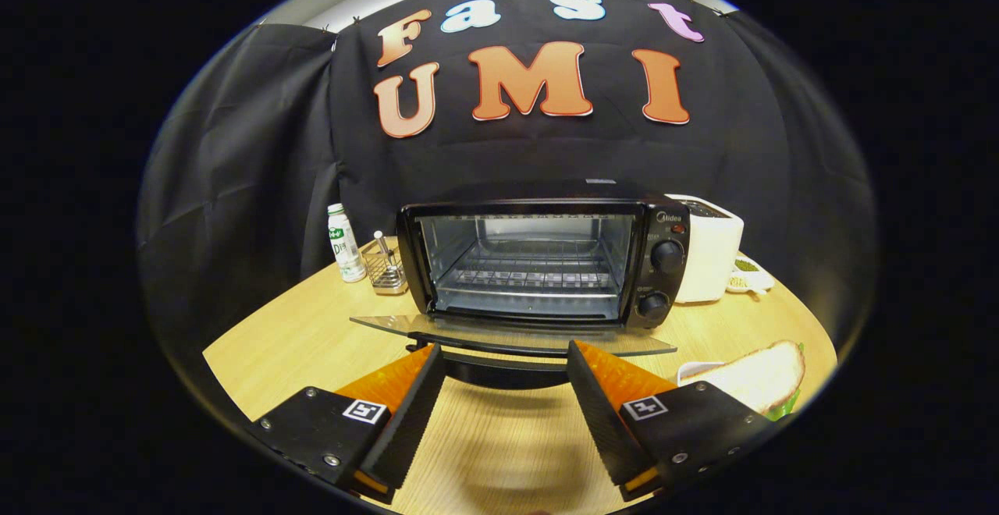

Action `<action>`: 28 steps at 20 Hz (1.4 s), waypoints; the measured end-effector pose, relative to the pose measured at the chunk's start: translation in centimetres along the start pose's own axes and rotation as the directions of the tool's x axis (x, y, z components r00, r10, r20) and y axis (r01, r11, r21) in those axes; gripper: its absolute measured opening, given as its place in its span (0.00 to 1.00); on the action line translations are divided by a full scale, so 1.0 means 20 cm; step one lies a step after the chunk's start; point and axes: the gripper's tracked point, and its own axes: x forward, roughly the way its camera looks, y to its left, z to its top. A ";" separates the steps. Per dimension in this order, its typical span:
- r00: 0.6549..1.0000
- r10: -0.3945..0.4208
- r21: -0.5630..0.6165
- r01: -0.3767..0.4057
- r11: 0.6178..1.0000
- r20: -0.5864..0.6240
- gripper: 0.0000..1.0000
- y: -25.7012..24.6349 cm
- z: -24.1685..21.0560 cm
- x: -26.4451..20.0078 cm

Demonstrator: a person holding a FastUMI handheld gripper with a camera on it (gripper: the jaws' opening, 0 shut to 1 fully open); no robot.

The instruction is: Open the toaster oven, put the food inside, and close the toaster oven door.

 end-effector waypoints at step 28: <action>0.976 0.185 0.178 -0.162 0.971 -0.116 0.98 -0.30 0.04 -0.50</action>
